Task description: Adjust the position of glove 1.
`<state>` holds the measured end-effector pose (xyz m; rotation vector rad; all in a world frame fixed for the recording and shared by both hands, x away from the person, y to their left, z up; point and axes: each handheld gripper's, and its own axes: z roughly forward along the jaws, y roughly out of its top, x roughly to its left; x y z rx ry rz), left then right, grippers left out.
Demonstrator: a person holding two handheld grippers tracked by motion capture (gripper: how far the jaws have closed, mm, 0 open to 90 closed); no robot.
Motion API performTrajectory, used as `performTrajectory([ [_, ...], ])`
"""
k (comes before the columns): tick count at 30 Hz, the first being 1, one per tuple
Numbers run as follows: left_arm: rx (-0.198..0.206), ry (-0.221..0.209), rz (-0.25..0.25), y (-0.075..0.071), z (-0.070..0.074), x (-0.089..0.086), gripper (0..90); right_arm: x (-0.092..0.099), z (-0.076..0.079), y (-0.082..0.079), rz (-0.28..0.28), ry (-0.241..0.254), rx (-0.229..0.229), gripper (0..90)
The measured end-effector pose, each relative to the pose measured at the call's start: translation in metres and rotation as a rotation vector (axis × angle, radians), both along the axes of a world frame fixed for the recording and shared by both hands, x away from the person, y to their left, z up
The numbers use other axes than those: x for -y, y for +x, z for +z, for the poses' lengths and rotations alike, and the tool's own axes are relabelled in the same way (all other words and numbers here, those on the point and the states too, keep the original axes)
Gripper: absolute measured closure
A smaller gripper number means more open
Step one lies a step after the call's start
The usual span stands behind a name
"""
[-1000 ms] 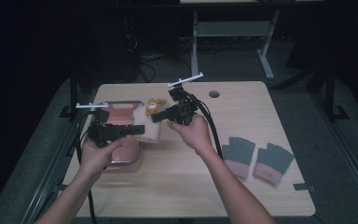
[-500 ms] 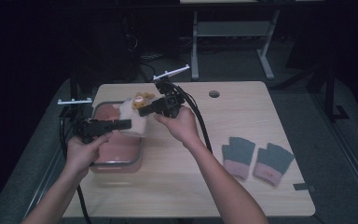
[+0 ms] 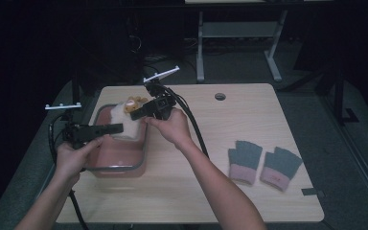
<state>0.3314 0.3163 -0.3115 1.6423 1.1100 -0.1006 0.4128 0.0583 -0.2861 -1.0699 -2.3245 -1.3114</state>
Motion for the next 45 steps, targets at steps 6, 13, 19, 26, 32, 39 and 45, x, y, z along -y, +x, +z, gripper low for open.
performTrajectory([
  [6, 0.005, -0.012, 0.021, -0.003, -0.003, -0.016, 68.9, -0.017, 0.0, 0.002, 0.02, -0.009, -0.007, 81.8],
  [13, -0.018, -0.023, 0.051, -0.004, -0.012, -0.034, 68.9, -0.038, -0.009, 0.007, 0.039, -0.011, -0.027, 81.8],
  [19, -0.035, -0.021, 0.066, -0.004, -0.021, -0.044, 68.9, -0.051, -0.02, 0.012, 0.054, -0.015, -0.051, 81.8],
  [26, -0.056, -0.017, 0.072, -0.003, -0.029, -0.049, 69.0, -0.058, -0.028, 0.014, 0.062, -0.024, -0.066, 81.8],
  [32, -0.074, -0.011, 0.071, 0.0, -0.035, -0.051, 69.0, -0.061, -0.037, 0.018, 0.064, -0.037, -0.077, 81.8],
  [39, -0.101, -0.004, 0.074, 0.003, -0.044, -0.05, 69.0, -0.061, -0.048, 0.02, 0.056, -0.034, -0.105, 81.8],
  [45, -0.132, 0.011, 0.067, 0.005, -0.056, -0.048, 69.0, -0.059, -0.064, 0.021, 0.05, -0.028, -0.139, 81.7],
])
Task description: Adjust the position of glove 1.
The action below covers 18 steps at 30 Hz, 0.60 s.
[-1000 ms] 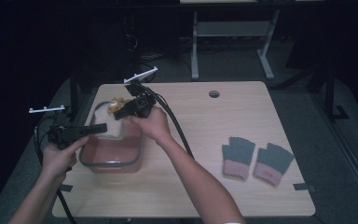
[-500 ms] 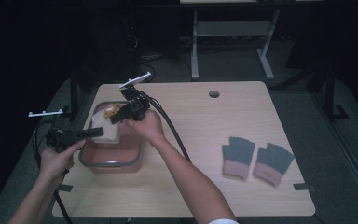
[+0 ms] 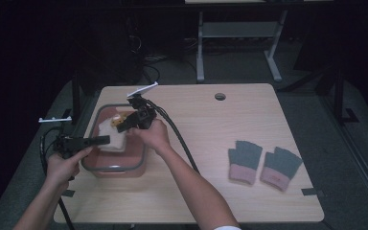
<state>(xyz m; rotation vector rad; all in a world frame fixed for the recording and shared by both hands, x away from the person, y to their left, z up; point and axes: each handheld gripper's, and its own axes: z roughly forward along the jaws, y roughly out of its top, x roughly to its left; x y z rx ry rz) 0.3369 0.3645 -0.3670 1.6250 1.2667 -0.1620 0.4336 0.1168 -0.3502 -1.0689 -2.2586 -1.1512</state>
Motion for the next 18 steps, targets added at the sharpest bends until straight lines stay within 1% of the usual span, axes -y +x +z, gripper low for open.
performTrajectory([
  [5, -0.027, 0.014, -0.007, 0.003, -0.008, 0.001, 69.0, 0.001, -0.013, 0.001, -0.009, 0.001, -0.015, 81.7],
  [6, -0.037, 0.013, -0.002, 0.003, -0.01, 0.001, 69.0, 0.001, -0.015, 0.001, -0.009, 0.003, -0.022, 81.6],
  [7, -0.041, 0.018, -0.005, 0.003, -0.011, 0.002, 69.0, 0.001, -0.02, 0.001, -0.017, 0.003, -0.031, 81.6],
  [9, -0.052, 0.029, -0.008, 0.004, -0.014, 0.003, 69.0, 0.001, -0.022, 0.001, -0.019, 0.0, -0.033, 81.5],
  [13, -0.07, 0.044, -0.014, 0.006, -0.02, 0.008, 68.9, 0.004, -0.032, 0.001, -0.028, -0.005, -0.05, 81.4],
  [16, -0.079, 0.044, -0.012, 0.007, -0.022, 0.009, 69.0, 0.005, -0.035, 0.001, -0.034, -0.014, -0.053, 81.3],
  [18, -0.089, 0.053, -0.014, 0.008, -0.025, 0.01, 69.0, 0.005, -0.037, 0.001, -0.04, -0.019, -0.057, 81.2],
])
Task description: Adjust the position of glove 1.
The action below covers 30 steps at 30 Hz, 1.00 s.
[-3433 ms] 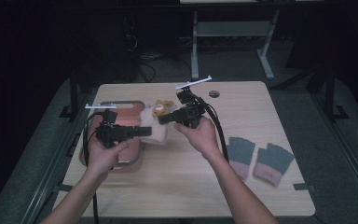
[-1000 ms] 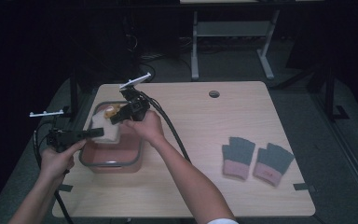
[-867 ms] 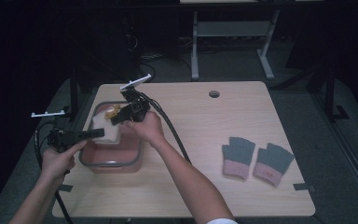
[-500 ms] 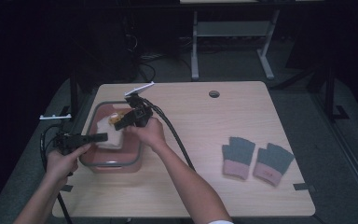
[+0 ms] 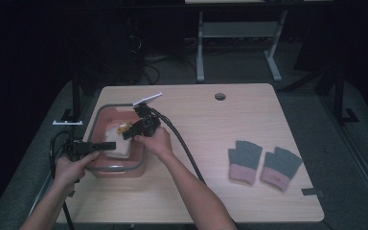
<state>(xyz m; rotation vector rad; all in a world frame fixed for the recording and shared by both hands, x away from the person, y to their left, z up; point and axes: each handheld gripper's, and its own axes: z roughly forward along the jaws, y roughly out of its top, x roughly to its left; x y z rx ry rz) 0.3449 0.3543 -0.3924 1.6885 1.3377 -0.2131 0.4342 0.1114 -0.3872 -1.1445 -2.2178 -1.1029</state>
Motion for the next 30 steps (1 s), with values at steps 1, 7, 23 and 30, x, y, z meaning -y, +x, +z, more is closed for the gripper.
performTrajectory([
  [1, -0.003, 0.006, 0.003, 0.0, -0.001, 0.001, 69.0, 0.0, -0.001, 0.0, 0.002, -0.016, 0.001, 81.1],
  [7, -0.017, 0.041, 0.005, 0.0, -0.005, 0.003, 69.0, -0.002, -0.005, 0.0, 0.005, -0.049, 0.009, 80.8],
  [23, -0.047, 0.144, 0.035, -0.001, -0.009, 0.013, 69.0, 0.002, -0.001, -0.004, -0.005, -0.091, 0.024, 75.5],
  [30, -0.077, 0.207, 0.043, 0.001, -0.011, 0.015, 69.0, 0.002, -0.001, -0.006, 0.018, -0.127, 0.033, 73.1],
])
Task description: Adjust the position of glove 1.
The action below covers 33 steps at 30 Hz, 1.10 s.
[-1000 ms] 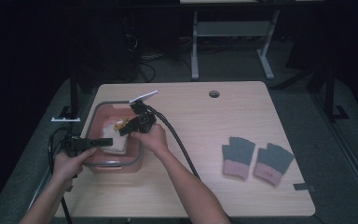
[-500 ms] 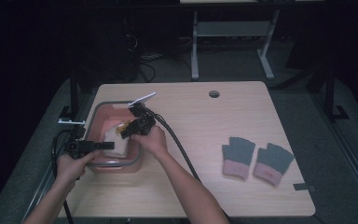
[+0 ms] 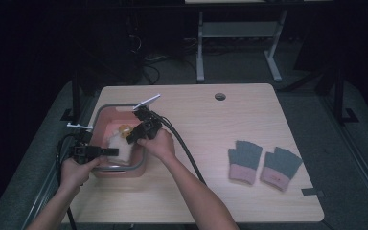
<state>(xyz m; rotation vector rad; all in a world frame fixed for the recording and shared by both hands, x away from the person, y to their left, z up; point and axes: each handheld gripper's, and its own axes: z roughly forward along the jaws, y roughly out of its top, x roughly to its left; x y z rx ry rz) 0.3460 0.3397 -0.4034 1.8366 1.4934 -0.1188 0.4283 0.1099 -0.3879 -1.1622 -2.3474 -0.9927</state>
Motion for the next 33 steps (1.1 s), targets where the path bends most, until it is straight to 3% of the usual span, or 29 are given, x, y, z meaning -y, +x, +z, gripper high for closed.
performTrajectory([
  [8, -0.032, 0.049, -0.013, 0.0028, -0.0001, 0.0005, 68.7, -0.0019, -0.0005, 0.0003, 0.008, -0.03, 0.011, 73.7],
  [25, -0.08, 0.073, 0.023, 0.0075, -0.0049, -0.0008, 68.0, -0.0005, 0.0045, 0.0005, 0.018, -0.029, -0.001, 73.1],
  [28, -0.099, 0.076, 0.021, 0.0087, -0.0069, -0.0024, 66.0, -0.0001, 0.0047, 0.0011, 0.032, -0.027, -0.01, 72.6],
  [33, -0.084, 0.076, 0.036, 0.0079, -0.0038, -0.0016, 59.4, 0.0033, 0.006, 0.0023, 0.019, -0.011, -0.003, 71.6],
])
